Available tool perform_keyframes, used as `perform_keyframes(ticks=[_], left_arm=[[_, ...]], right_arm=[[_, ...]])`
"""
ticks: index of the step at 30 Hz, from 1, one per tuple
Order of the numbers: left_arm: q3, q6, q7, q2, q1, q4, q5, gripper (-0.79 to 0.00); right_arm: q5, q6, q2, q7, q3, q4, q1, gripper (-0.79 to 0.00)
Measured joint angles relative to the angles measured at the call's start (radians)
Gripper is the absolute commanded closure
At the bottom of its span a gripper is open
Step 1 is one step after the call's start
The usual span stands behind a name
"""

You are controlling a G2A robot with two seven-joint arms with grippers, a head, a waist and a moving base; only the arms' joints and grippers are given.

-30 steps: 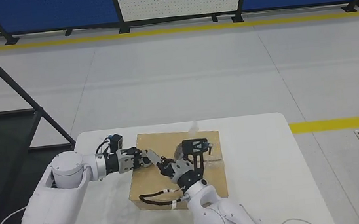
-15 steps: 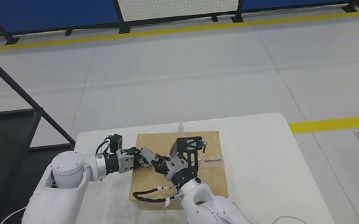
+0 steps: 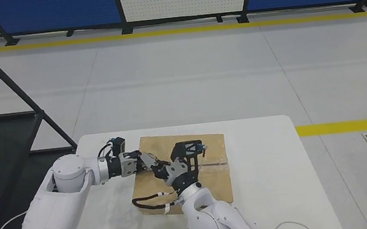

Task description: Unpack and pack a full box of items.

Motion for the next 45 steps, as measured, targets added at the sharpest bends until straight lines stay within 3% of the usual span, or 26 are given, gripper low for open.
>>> perform_keyframes(ticks=[12,15,20,22,33,38,41,43,45], left_arm=[[0.000,0.000,0.000,0.000,0.000,0.000,0.000,0.000],[0.000,0.000,0.000,0.000,0.000,0.000,0.000,0.000],[-0.002,-0.004,0.021,0.000,0.015,-0.016,-0.004,0.000],[-0.007,0.000,0.037,0.002,0.029,-0.036,-0.005,0.000],[-0.020,0.018,0.041,0.010,0.046,-0.071,-0.001,0.000],[-0.023,0.019,0.039,0.013,0.046,-0.073,0.002,0.000],[-0.025,0.020,0.039,0.015,0.048,-0.076,0.004,0.000],[-0.027,0.021,0.042,0.016,0.050,-0.078,0.003,0.000],[-0.030,0.022,0.046,0.016,0.053,-0.080,-0.002,0.000]], right_arm=[[-0.006,-0.046,-0.014,0.022,0.043,-0.001,-0.013,-0.785],[0.033,-0.099,-0.009,0.083,0.084,-0.027,-0.016,-0.785],[0.081,-0.178,0.014,0.281,0.190,-0.091,-0.020,-0.785],[0.052,-0.155,0.022,0.350,0.218,-0.118,-0.023,-0.785],[0.040,-0.167,0.023,0.367,0.218,-0.113,-0.028,-0.785],[0.039,-0.180,0.029,0.606,0.219,-0.083,0.050,-0.785],[-0.005,-0.122,0.032,0.788,0.216,-0.051,0.127,-0.785],[-0.046,-0.077,0.033,0.831,0.216,-0.047,0.139,-0.785],[-0.032,-0.097,0.032,0.811,0.216,-0.048,0.134,-0.785]])
